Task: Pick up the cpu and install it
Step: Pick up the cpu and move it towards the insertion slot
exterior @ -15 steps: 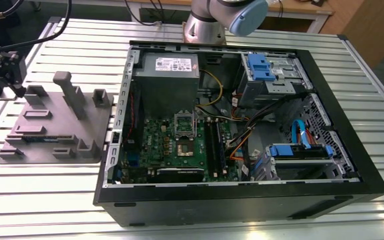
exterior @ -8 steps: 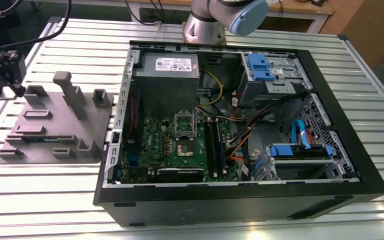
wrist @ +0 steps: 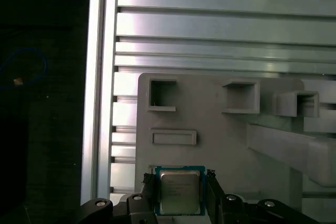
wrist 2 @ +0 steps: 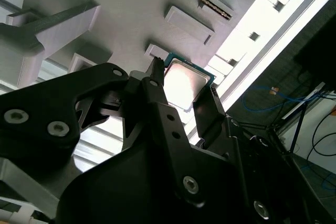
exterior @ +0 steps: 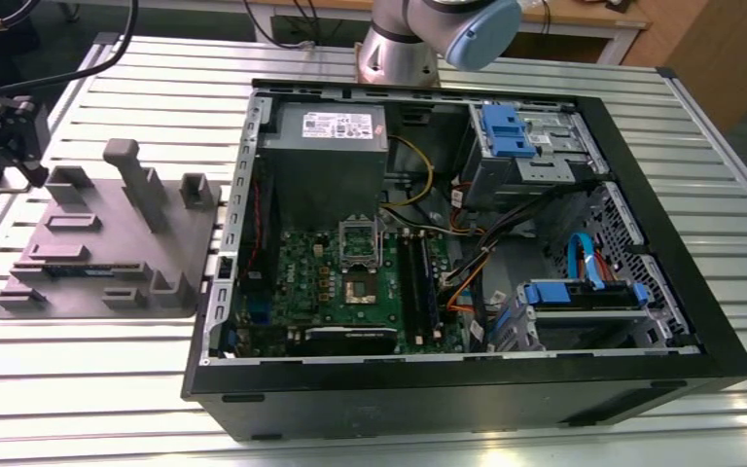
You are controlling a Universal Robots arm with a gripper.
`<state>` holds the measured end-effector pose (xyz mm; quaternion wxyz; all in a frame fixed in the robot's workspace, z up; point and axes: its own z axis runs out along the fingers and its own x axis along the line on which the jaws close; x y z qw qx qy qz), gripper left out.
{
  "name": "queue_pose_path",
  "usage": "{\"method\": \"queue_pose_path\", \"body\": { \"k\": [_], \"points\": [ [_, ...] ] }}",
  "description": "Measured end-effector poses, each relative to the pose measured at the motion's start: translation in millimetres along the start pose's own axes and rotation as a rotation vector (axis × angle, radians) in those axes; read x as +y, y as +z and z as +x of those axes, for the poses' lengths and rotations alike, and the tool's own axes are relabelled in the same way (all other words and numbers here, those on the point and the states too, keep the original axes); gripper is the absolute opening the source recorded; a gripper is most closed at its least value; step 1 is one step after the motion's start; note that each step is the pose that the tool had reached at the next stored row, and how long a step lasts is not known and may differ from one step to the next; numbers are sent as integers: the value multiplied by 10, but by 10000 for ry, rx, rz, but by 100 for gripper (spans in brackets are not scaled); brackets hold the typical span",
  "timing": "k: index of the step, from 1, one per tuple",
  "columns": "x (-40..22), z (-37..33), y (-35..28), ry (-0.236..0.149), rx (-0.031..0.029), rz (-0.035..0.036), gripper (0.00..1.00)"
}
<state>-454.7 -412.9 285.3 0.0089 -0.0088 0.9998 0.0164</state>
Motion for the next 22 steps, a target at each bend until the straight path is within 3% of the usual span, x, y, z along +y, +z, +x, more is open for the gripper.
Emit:
{"method": "queue_pose_path", "body": {
  "k": [12,22],
  "points": [
    [1,0,-25,0,1,0,47],
    [3,-1,-87,0,0,-2,47]
  ]
}}
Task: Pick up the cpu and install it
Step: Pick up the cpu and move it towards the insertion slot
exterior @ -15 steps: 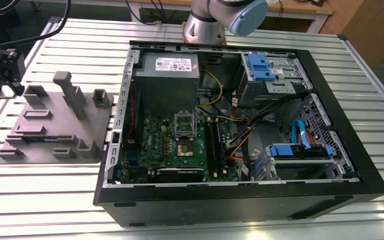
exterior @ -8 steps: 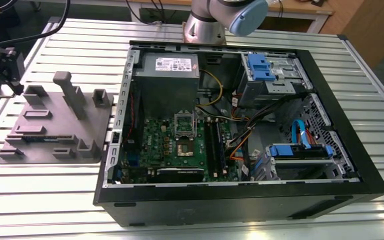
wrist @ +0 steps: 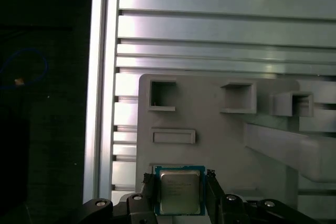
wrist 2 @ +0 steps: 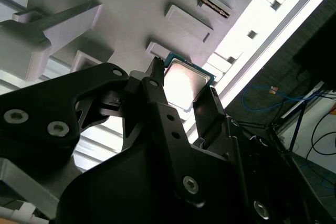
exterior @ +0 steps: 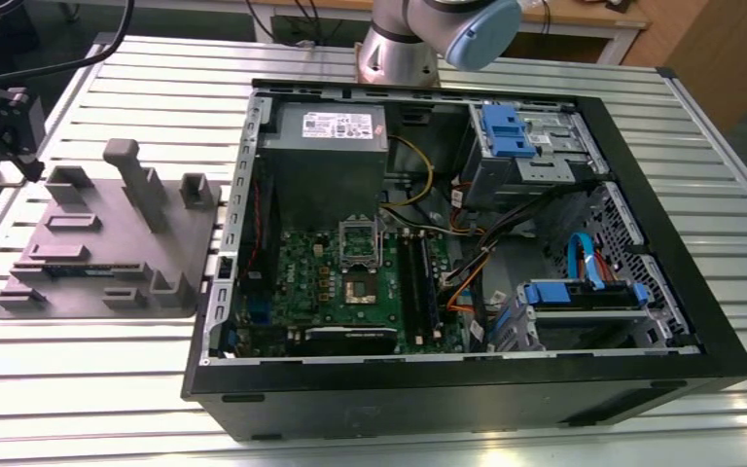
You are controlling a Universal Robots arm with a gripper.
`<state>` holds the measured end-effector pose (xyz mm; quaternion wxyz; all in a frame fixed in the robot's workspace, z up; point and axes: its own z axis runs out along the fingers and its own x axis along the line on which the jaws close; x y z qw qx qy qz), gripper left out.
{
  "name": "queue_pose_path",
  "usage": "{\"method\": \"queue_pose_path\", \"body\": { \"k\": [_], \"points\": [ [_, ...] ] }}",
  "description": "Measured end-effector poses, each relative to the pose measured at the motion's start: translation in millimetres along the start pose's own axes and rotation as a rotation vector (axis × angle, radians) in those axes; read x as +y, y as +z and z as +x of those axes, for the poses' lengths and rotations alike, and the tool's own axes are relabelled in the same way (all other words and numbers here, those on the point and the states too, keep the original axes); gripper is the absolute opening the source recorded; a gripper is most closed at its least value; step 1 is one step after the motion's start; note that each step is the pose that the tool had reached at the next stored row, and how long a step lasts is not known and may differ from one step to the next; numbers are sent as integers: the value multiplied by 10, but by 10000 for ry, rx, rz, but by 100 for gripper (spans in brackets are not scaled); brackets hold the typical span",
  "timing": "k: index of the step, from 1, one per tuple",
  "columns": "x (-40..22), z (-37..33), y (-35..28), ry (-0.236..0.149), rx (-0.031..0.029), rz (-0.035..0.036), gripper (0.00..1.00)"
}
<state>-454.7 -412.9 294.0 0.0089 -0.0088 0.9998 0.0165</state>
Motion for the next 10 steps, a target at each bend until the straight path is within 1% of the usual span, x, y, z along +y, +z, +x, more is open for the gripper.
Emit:
{"method": "queue_pose_path", "body": {
  "k": [10],
  "points": [
    [2,-1,-49,0,1,1,47]
  ]
}}
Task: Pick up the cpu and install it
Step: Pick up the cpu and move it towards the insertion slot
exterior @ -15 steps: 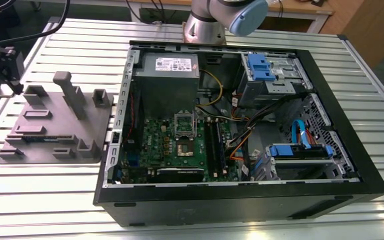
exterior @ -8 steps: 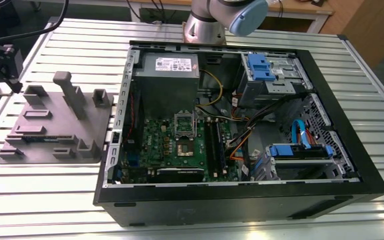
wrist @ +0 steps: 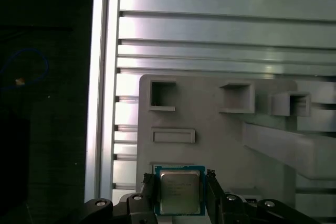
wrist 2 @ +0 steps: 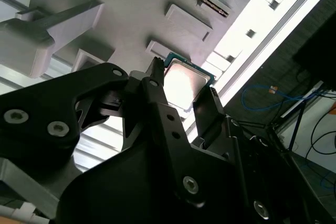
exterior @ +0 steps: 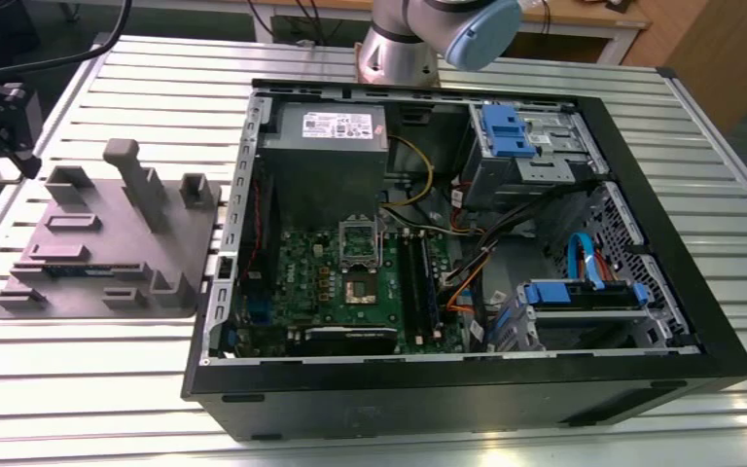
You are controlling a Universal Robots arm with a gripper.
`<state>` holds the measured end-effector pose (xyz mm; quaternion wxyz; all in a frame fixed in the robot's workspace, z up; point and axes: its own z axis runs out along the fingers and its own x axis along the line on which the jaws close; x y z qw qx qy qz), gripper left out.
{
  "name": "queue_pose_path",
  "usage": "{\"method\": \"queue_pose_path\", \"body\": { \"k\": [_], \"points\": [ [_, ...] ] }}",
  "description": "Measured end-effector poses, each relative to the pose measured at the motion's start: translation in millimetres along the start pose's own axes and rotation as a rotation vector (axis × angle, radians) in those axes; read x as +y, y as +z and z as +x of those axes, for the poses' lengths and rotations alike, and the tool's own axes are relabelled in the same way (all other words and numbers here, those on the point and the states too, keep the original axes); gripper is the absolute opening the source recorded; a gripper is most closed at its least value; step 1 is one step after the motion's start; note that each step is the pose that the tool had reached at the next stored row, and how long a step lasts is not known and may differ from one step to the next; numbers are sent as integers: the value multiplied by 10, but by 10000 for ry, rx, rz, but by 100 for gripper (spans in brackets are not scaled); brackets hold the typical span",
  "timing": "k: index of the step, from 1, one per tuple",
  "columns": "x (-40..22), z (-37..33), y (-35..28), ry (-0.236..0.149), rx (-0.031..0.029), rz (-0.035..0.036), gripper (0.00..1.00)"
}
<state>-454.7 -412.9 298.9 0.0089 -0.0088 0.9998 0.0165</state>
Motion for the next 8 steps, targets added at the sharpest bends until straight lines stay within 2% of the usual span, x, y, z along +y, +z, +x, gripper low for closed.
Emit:
{"method": "queue_pose_path", "body": {
  "k": [8],
  "points": [
    [2,-1,-65,0,0,0,47]
  ]
}}
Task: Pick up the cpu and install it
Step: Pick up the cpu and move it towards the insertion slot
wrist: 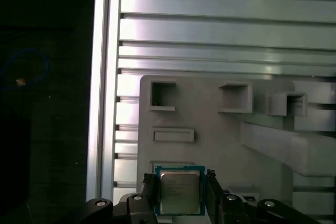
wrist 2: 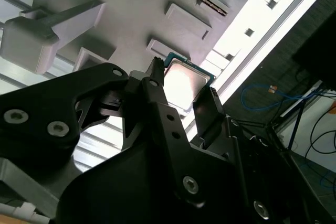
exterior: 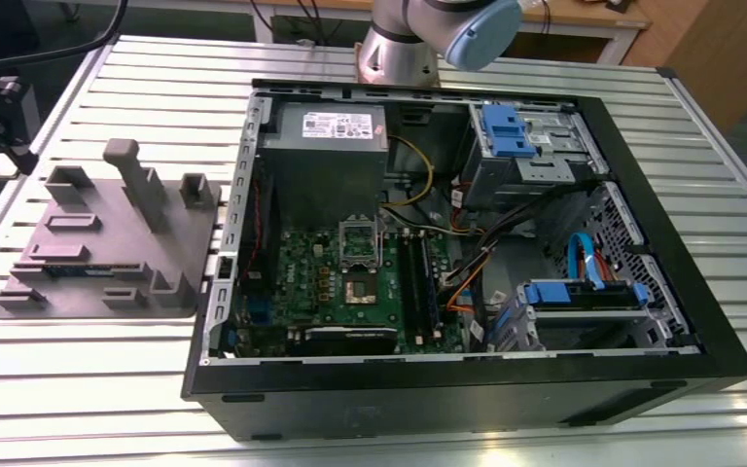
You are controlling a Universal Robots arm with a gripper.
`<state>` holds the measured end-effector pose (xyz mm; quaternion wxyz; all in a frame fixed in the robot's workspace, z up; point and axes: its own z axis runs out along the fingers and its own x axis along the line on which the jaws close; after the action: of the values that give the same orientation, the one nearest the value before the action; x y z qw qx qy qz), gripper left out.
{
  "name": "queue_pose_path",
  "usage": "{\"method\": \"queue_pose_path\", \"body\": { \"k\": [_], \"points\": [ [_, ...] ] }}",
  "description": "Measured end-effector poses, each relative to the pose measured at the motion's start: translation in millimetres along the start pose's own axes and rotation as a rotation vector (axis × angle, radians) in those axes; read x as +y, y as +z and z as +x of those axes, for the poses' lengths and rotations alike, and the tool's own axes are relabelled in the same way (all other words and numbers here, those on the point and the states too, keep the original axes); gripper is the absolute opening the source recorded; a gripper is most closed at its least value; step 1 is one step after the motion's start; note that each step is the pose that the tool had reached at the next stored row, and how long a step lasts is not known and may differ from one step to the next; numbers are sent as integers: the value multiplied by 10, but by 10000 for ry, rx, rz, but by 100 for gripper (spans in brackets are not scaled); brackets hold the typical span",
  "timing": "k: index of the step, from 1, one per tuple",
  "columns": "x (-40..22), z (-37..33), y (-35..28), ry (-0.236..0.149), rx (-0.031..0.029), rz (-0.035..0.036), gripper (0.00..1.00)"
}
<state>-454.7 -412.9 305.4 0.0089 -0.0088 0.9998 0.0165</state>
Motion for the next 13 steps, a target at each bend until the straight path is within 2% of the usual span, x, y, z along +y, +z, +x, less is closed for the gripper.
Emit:
{"method": "queue_pose_path", "body": {
  "k": [13],
  "points": [
    [4,-2,-120,0,0,0,47]
  ]
}}
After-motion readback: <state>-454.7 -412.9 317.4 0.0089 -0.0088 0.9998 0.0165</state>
